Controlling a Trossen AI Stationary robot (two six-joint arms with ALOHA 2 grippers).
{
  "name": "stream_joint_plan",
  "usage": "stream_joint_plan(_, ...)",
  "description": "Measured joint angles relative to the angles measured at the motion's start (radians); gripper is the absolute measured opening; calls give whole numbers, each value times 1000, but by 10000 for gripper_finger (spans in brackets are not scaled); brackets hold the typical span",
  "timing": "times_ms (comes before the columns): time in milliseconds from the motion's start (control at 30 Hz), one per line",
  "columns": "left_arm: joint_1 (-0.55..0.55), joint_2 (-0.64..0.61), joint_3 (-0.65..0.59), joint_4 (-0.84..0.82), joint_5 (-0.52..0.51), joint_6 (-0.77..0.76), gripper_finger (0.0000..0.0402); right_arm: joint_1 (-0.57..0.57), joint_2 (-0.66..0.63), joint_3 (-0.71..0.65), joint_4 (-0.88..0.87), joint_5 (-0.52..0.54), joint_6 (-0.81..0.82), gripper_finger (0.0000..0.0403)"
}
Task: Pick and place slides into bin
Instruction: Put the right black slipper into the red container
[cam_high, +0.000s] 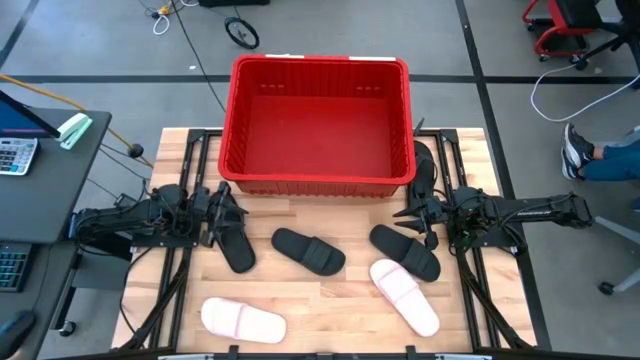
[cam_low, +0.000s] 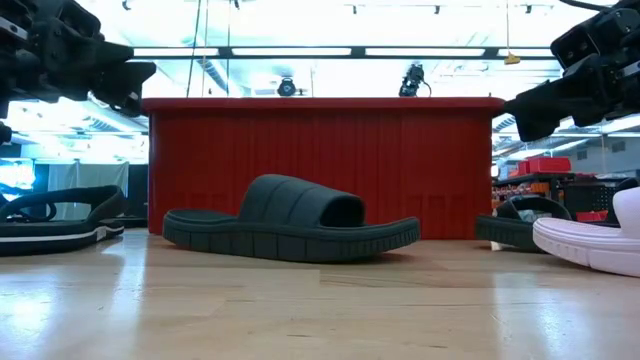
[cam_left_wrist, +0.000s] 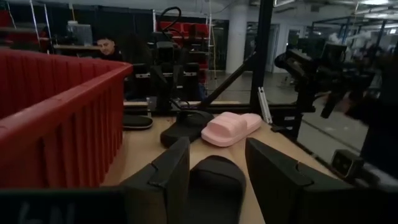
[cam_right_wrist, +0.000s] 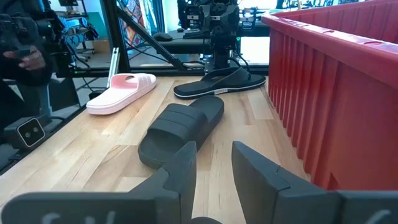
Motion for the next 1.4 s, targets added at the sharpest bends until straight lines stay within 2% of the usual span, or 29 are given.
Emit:
stream_joint_plan(100,0,0,0,20,2,-51,162,-1,0,0,16,47,-30,109)
stream_joint_plan(200,0,0,0,36,2,-108,162,-1,3,0,128,95,148,109)
stream_joint_plan(267,0,0,0,34,2,-138,162,-1,2,0,219,112,199,109)
stream_joint_plan(400,0,0,0,33,1,-141,162,0,2,0,471,111,72,109)
stream_joint_plan(567,0,0,0,38,-1,-23,162,-1,2,0,735,111,-91,109)
stream_joint_plan(733,0,0,0,33,-1,-3,162,0,2,0,936,101,-68,109)
stream_joint_plan(1200,0,0,0,34,-59,15,162,0,5,0,933,76,4,109)
stream_joint_plan(1400,0,0,0,34,-61,15,162,0,6,0,753,224,207,109)
